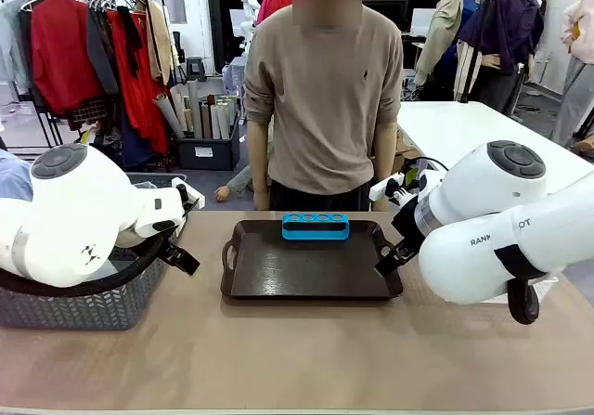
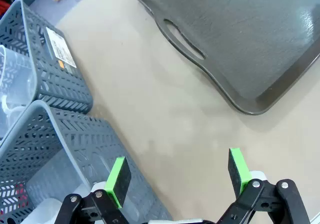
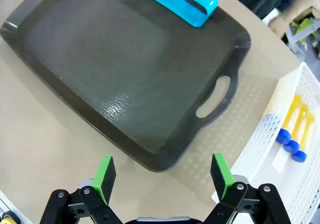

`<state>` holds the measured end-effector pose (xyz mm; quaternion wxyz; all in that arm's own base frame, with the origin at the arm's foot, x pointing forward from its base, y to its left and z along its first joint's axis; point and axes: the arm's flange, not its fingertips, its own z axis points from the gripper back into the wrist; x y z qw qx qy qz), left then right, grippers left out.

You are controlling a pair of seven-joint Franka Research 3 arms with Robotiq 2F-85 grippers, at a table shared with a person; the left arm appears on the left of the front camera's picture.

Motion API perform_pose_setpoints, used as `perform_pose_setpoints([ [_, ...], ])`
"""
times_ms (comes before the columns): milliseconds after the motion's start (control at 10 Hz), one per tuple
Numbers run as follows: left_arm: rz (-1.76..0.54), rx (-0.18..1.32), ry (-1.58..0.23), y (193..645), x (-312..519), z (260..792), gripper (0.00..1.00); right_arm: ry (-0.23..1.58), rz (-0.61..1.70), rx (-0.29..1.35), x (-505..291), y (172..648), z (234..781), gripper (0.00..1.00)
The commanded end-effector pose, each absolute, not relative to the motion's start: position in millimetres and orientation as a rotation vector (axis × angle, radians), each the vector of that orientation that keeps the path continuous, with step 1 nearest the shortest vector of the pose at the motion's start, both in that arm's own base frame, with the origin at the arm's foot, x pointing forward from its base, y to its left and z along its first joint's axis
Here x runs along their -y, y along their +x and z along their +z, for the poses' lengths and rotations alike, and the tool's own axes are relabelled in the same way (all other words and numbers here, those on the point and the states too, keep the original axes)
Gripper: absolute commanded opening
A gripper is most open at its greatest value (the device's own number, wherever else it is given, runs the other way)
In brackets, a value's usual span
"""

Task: Prepare the laboratory tools.
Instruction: Pick up one Large Measuring Cup and place it on the Handle tray.

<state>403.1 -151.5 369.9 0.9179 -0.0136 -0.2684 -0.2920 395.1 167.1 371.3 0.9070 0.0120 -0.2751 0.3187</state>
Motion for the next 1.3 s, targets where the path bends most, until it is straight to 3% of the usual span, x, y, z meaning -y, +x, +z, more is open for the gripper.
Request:
perform_pose_setpoints([
  [0, -0.6, 0.552, -0.028, 403.1, 151.5, 370.1, 1.0, 0.025, 0.658, 0.568, -167.1, 395.1, 371.3, 1.0],
  [1200, -0.6, 0.552, -0.028, 403.1, 151.5, 370.1, 1.0, 0.025, 0.658, 0.568, -167.1, 395.1, 371.3, 1.0],
])
